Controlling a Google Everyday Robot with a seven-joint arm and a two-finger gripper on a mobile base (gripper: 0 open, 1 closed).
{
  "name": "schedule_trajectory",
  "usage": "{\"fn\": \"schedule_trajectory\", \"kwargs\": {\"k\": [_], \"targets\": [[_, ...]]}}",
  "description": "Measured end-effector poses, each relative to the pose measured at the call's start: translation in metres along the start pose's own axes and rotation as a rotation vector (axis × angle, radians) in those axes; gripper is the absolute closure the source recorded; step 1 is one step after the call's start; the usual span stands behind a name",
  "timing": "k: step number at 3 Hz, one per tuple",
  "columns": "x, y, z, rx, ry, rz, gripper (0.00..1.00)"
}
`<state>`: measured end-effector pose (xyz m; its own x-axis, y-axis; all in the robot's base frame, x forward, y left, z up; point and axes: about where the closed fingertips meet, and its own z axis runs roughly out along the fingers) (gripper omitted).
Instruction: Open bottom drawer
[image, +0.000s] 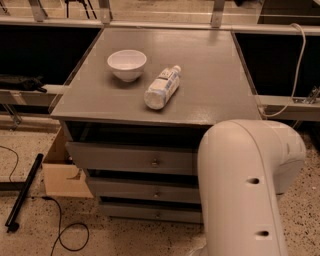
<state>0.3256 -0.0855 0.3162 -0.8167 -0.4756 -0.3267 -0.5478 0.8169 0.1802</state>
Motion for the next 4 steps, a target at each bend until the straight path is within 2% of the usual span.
{"fn": "schedule_trajectory", "kwargs": {"k": [1, 3, 4], "targets": [[-0.012, -0.006, 0.053, -0.026, 0.013, 0.057, 0.00], [-0.010, -0.004, 0.055, -0.038, -0.009, 0.087, 0.00], [-0.029, -0.007, 0.086, -0.086, 0.016, 0.114, 0.00]]}}
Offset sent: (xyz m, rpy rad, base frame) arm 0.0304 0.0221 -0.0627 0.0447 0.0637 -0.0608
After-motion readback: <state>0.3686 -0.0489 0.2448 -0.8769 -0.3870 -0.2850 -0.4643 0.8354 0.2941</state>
